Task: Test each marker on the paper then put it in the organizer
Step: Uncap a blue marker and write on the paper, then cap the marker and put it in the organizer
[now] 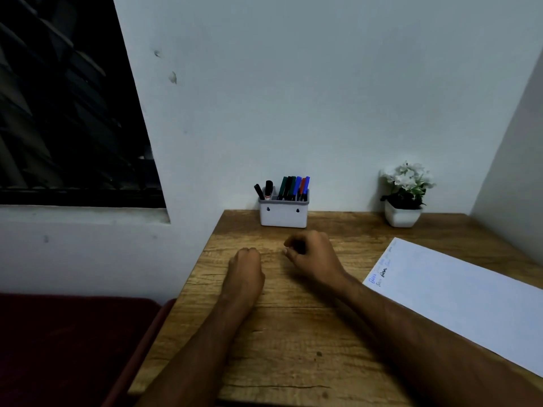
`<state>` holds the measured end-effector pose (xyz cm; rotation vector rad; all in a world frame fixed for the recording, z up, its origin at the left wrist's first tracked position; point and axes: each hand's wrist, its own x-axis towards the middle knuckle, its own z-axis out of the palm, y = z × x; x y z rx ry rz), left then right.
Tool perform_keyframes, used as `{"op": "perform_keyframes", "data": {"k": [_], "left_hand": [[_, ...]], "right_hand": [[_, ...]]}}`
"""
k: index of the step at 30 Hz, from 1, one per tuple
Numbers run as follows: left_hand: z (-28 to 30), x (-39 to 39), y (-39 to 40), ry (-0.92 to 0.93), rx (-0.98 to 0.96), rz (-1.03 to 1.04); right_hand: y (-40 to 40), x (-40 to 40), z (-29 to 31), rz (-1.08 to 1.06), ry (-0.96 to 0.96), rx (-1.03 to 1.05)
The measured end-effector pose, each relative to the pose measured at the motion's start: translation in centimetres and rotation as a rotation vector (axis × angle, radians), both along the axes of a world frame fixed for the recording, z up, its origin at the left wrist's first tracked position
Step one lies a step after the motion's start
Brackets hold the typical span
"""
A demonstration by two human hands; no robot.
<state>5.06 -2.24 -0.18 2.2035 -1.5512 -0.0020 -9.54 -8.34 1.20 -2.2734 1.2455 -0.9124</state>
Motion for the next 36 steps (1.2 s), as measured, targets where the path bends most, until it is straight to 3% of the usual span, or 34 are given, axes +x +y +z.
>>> {"op": "perform_keyframes", "data": {"k": [4,7,10,14,18,23,28,36], "left_hand": [[0.3,-0.1,-0.5,0.016,-0.035,0.034],[0.9,-1.3,-1.4,0.152,-0.141,0.031],[2.1,-3.2,-2.7,0.391,-0.286,0.026],[3.7,-5.6,-4.6,0.847,-0.458,0.02],[4.3,-8.3,-5.8,1.111,-0.536,0.009],[4.2,-11.2,-7.0,1.344,-0.548,-0.036],[3.9,-13.2,-7.7,1.555,-0.486,-0.081],[3.7,-14.1,-8.3,1.691,-0.394,-0.084]], "right_hand": [[0.3,-0.4,0.0,0.011,-0.012,0.041],[0.6,-0.6,0.2,0.018,-0.07,0.119],[0.9,-1.2,0.7,0.052,-0.147,0.233],[1.3,-2.8,1.6,0.099,-0.288,0.382],[1.3,-5.0,2.3,0.098,-0.347,0.433],[0.0,-7.3,1.7,-0.053,-0.36,0.368],[-0.5,-8.7,2.1,-0.143,-0.481,0.441],[-1.2,-9.7,1.6,-0.223,-0.439,0.493]]}}
